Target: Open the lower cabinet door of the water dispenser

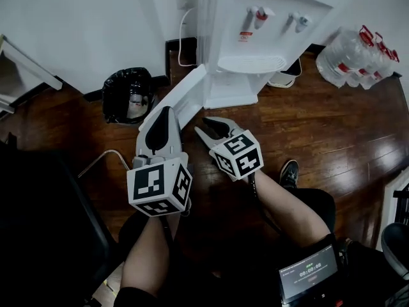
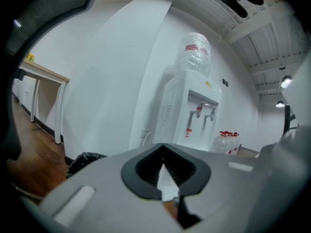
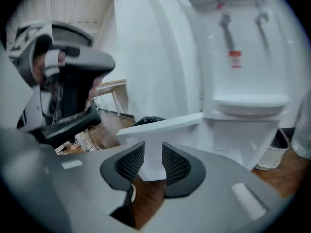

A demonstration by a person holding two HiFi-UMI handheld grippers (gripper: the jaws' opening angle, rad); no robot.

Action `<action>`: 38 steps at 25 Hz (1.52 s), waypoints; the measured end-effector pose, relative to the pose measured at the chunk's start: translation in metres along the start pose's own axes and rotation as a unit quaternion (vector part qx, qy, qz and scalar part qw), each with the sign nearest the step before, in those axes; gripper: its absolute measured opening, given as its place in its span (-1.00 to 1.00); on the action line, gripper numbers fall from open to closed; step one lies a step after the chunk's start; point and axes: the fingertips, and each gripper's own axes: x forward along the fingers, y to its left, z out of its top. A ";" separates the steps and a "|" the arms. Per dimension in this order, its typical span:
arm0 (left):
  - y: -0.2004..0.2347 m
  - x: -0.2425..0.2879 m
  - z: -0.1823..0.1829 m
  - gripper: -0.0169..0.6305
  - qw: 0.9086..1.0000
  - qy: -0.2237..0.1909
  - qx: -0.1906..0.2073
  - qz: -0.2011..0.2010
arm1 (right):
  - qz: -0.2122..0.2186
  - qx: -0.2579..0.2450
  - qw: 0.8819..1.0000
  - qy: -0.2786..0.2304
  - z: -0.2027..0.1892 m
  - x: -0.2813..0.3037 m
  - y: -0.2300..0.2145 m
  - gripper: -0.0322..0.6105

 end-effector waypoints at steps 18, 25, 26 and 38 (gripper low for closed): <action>-0.197 0.070 -0.050 -0.88 0.981 0.035 0.077 -0.174 | -0.193 0.000 0.952 -0.237 0.098 -0.218 -0.163 -0.88; -0.183 0.071 -0.050 -0.88 0.981 0.033 0.095 -0.169 | -0.168 -0.042 0.951 -0.258 0.124 -0.204 -0.142 -0.88; -0.182 0.071 -0.047 -0.88 0.981 0.031 0.097 -0.165 | -0.167 -0.043 0.950 -0.262 0.127 -0.202 -0.142 -0.89; -0.185 0.069 -0.049 -0.88 0.982 0.042 0.076 -0.168 | -0.172 -0.017 0.955 -0.239 0.122 -0.201 -0.153 -0.89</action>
